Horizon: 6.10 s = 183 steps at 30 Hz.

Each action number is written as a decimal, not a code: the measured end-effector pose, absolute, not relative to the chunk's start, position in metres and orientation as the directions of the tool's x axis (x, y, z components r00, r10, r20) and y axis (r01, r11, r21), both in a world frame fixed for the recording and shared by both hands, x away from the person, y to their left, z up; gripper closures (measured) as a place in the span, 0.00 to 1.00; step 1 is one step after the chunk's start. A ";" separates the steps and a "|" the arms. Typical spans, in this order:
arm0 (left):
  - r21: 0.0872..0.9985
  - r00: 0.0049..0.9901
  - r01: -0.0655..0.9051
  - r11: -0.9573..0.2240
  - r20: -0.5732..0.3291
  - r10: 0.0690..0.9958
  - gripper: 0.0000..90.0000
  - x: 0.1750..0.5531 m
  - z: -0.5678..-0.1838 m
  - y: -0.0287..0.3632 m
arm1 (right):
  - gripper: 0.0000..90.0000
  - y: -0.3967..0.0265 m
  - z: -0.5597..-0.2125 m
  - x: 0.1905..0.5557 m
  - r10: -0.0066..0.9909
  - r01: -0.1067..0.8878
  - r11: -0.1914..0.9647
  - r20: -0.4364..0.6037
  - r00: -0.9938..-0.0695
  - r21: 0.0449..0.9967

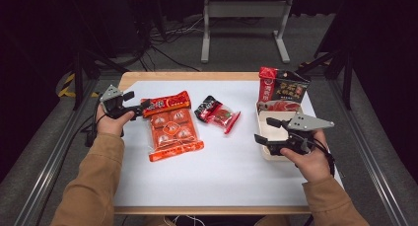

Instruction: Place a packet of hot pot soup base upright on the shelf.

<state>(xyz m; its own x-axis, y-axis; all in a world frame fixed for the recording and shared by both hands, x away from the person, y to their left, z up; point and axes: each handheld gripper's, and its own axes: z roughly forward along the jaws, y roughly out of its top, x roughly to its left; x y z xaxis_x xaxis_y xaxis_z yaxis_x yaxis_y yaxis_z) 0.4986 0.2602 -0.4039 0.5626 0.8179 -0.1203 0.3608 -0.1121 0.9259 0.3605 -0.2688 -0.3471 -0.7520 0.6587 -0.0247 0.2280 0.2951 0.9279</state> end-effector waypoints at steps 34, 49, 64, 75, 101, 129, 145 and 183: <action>0.793 0.453 0.609 -0.012 -0.334 0.827 0.27 0.537 -0.452 0.265 | 0.30 -0.263 -0.351 0.357 0.642 0.223 0.318 -0.037 -0.766 0.922; 0.732 0.416 0.681 -0.008 -0.378 0.827 0.28 0.542 -0.459 0.260 | 0.30 -0.262 -0.352 0.356 0.643 0.213 0.317 -0.044 -0.765 0.924; 0.716 0.421 0.698 0.012 -0.424 0.802 0.31 0.544 -0.461 0.261 | 0.31 -0.261 -0.354 0.360 0.640 0.213 0.313 -0.040 -0.767 0.925; 0.731 0.433 0.682 0.030 -0.436 0.789 0.41 0.543 -0.459 0.257 | 0.30 -0.262 -0.355 0.361 0.637 0.217 0.317 -0.037 -0.770 0.923; 0.745 0.395 0.665 0.052 -0.410 0.822 1.00 0.544 -0.453 0.259 | 0.31 -0.265 -0.358 0.362 0.637 0.228 0.302 -0.019 -0.770 0.926; 0.898 0.606 0.438 -0.047 -0.256 0.754 1.00 0.486 -0.362 0.239 | 0.42 -0.255 -0.358 0.361 0.607 0.228 0.322 -0.015 -0.794 0.919; 0.963 0.761 0.258 -0.077 -0.154 0.630 1.00 0.428 -0.303 0.201 | 0.44 -0.249 -0.352 0.361 0.591 0.214 0.314 -0.013 -0.807 0.925; 0.989 0.933 0.004 -0.151 0.051 0.357 1.00 0.349 -0.247 0.119 | 0.25 -0.234 -0.350 0.371 0.541 0.219 0.282 0.034 -0.841 0.934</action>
